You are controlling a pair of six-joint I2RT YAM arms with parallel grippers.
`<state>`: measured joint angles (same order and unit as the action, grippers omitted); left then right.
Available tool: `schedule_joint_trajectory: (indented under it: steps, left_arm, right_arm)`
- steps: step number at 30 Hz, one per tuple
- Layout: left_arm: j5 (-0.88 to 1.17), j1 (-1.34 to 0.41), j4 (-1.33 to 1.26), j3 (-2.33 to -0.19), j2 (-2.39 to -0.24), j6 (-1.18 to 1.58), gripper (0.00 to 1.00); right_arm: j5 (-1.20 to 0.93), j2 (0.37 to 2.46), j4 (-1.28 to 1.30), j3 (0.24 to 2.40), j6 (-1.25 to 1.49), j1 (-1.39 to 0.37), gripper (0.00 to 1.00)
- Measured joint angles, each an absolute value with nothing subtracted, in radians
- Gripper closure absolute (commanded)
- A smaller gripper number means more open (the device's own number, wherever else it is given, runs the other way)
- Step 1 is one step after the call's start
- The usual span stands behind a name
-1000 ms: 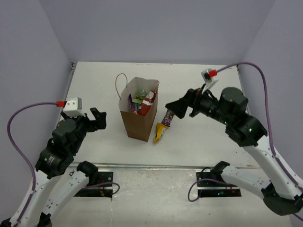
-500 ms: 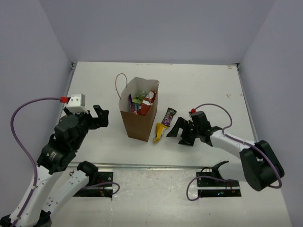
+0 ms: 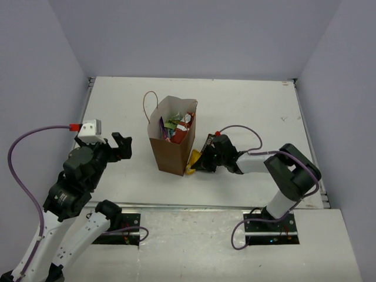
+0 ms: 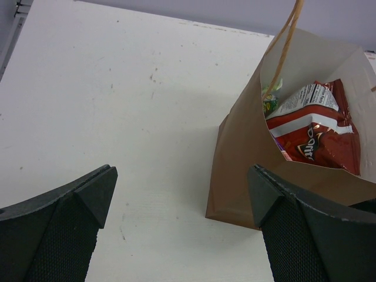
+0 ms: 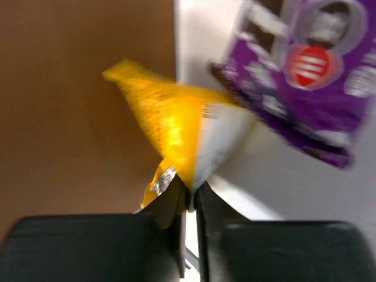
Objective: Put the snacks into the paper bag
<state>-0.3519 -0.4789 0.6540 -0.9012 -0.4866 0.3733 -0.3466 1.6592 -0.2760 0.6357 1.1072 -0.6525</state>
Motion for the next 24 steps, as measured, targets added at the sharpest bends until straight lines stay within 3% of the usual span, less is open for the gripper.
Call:
schedule_joint_trajectory:
  steps: [4,8,11,13,16,24]
  left_arm:
    - [-0.353,-0.479,0.654,-0.901,-0.487,0.373,0.00]
    - [-0.353,-0.479,0.653,-0.899,-0.486,0.373,0.00]
    - [-0.352,-0.479,0.653,-0.893,-0.487,0.373,0.00]
    - [-0.352,-0.479,0.653,-0.889,-0.487,0.373,0.00]
    - [-0.352,-0.479,0.653,-0.887,-0.487,0.373,0.00]
    - [-0.354,-0.479,0.653,-0.885,-0.485,0.373,0.00]
  right_arm:
    - [-0.304,1.565,-0.265,0.556,1.118,-0.655,1.00]
    - [-0.238,1.203,-0.113,0.446,1.103,-0.675,1.00]
    - [-0.173,0.922,0.014,0.490,1.054,-0.744,1.00]
    - [-0.141,0.839,0.098,0.601,1.009,-0.805,1.00]
    - [-0.117,0.855,0.192,0.871,0.902,-0.867,1.00]
    - [-0.097,1.191,0.396,1.541,0.672,-0.871,1.00]
